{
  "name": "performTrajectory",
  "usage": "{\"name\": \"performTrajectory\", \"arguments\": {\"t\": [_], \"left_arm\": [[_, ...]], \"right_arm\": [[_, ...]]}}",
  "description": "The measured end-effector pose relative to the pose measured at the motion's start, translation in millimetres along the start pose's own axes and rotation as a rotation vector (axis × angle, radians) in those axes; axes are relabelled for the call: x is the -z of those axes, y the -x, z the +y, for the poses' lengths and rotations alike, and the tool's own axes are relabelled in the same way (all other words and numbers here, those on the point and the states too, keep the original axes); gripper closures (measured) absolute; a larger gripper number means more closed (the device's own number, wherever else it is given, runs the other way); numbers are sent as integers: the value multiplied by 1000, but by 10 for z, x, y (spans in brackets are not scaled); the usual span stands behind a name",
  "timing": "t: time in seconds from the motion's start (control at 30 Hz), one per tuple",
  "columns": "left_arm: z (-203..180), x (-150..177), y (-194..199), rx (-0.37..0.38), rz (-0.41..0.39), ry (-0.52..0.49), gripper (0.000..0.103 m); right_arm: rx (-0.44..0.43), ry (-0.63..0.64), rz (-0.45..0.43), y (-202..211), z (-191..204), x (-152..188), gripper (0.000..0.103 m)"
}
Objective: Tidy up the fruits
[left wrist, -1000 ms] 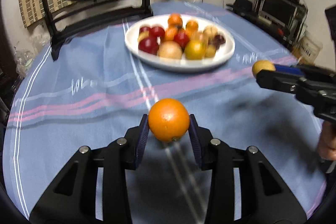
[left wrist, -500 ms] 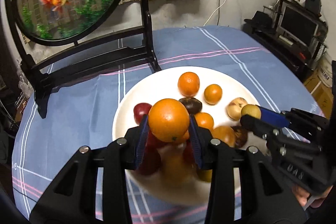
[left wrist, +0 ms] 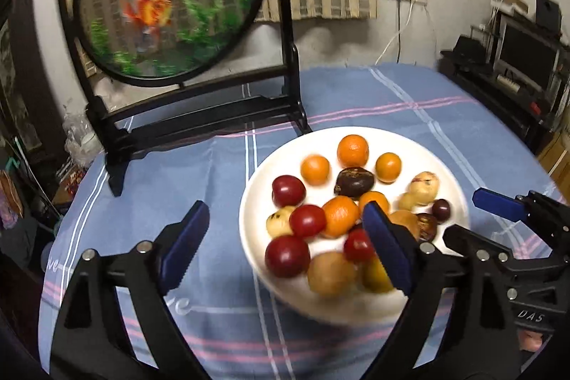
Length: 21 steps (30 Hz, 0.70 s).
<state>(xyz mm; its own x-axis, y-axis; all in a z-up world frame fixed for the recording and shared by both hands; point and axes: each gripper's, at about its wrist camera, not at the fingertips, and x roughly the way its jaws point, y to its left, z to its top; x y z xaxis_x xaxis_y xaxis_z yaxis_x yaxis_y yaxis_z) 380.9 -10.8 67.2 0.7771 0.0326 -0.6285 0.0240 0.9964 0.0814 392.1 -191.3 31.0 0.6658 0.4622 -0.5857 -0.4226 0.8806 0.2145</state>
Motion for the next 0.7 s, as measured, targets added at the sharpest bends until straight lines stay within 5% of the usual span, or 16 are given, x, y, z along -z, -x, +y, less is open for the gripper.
{"name": "performTrajectory", "arguments": {"t": [0.17,0.3,0.7], "left_arm": [[32,197,569,-17,-55,-12,6],[25,462,985,-11,-87,-13,3],[-3,1229,1542,12,-80,0,3]], "right_arm": [[7,28,-46,518,164,143,10],[13,87,-94,960,355,349,3],[60,157,-60,1354,552,988,1]]}}
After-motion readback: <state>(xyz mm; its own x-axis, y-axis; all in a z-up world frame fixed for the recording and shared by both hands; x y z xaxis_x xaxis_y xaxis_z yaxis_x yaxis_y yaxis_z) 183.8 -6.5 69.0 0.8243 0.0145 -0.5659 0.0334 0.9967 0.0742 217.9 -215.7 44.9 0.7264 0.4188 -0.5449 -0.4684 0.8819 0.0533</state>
